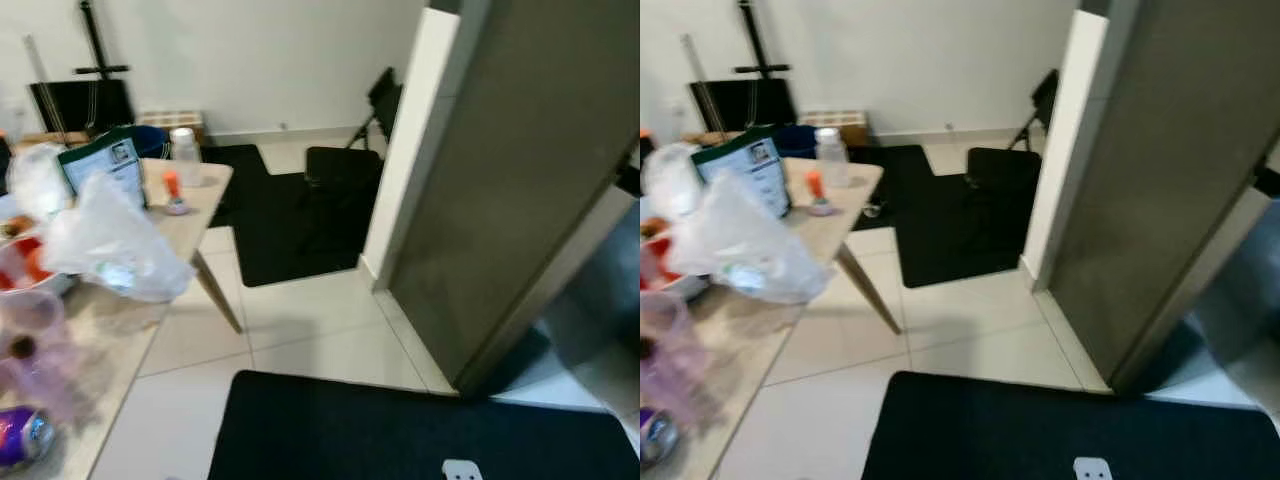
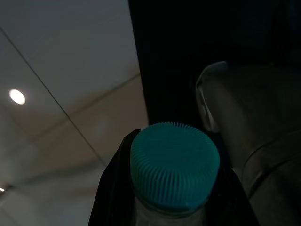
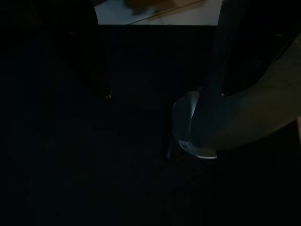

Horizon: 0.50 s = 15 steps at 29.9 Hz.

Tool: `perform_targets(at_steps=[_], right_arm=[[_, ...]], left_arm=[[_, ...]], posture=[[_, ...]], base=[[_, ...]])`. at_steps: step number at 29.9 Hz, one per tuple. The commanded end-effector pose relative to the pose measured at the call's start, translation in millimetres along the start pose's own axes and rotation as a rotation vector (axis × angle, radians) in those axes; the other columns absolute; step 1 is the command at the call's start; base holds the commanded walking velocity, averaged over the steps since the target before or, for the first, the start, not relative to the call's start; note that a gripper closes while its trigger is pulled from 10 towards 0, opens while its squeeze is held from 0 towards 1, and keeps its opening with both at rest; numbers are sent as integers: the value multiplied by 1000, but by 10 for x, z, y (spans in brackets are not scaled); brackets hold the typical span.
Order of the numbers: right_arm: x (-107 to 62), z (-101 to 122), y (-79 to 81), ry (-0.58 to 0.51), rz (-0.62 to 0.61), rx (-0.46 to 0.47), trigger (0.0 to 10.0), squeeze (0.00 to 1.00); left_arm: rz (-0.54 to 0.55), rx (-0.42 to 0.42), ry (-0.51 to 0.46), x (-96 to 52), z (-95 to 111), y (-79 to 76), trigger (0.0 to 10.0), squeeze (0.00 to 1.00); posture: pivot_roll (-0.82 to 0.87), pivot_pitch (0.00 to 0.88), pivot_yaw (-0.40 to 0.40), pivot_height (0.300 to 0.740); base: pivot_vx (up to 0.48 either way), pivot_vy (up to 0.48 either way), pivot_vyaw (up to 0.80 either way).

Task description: Restocking fridge

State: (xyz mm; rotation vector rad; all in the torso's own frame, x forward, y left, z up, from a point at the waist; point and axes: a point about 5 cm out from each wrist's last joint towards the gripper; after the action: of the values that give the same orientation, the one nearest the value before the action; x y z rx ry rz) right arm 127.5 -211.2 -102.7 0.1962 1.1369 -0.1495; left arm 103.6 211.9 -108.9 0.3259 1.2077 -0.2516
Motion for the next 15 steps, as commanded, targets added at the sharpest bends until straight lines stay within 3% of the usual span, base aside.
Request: perform_targets(at_steps=[1,15], right_arm=[[-4,-1,-21,1,-7,0,10000,0],[-1,-3,-8,1,-9,14,10000,0]], left_arm=[[-20,-10,-14,9,26,-53,10000,0],[-23,-21,-32,13,72,-40,10000,0]], posture=[[114,0,1,740],[116,0,3,740]], base=[[0,0,-800],[0,0,-800]])
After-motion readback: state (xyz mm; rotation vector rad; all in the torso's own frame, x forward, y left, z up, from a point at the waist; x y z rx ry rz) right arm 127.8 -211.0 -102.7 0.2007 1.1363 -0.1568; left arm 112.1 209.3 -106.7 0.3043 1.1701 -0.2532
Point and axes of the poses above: a point about 5 cm out from each wrist's last joint towards the gripper, its own x axis pointing out of the wrist towards the gripper, its own z axis along the axis of the wrist's last joint, y = z × x, and after that the axes turned 11 degrees about x, right-handed
